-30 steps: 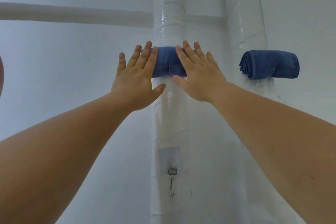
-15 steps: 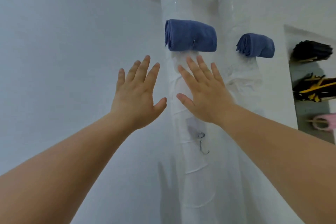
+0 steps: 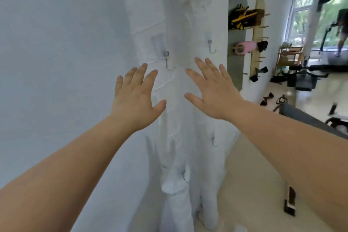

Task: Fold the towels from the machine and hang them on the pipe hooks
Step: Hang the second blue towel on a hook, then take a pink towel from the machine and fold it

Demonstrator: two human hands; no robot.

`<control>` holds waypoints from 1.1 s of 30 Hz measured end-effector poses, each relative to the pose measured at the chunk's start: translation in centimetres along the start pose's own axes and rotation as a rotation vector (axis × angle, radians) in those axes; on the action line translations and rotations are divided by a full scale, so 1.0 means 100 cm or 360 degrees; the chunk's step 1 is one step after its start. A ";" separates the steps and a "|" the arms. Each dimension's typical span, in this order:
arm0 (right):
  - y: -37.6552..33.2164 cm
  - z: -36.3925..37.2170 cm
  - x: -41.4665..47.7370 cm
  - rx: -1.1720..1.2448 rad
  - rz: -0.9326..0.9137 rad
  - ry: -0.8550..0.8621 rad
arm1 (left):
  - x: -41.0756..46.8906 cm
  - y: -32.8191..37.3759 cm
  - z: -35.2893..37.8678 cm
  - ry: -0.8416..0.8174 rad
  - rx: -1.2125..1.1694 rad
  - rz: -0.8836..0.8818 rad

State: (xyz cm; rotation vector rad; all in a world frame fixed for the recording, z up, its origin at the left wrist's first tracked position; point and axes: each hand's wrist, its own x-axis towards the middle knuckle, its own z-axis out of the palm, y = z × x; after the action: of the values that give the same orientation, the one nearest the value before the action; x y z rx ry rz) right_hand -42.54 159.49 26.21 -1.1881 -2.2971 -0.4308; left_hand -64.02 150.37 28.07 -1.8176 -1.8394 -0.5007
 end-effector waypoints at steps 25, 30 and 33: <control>0.182 0.050 -0.706 0.0139 0.1499 -0.1517 | -0.357 0.506 0.229 -0.1602 -0.0783 0.0828; 0.224 0.025 -0.814 0.0124 0.1683 -0.1549 | -0.415 0.603 0.218 -0.1845 -0.0848 0.0879; 0.240 0.017 -0.852 0.0148 0.1820 -0.1510 | -0.436 0.648 0.219 -0.1990 -0.0864 0.0886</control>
State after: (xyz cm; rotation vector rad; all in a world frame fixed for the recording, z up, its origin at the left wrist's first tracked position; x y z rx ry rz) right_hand 17.97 117.72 -23.03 -2.7091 -1.6924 0.7984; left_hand -2.42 130.45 -20.70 -3.3314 -1.7147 0.5632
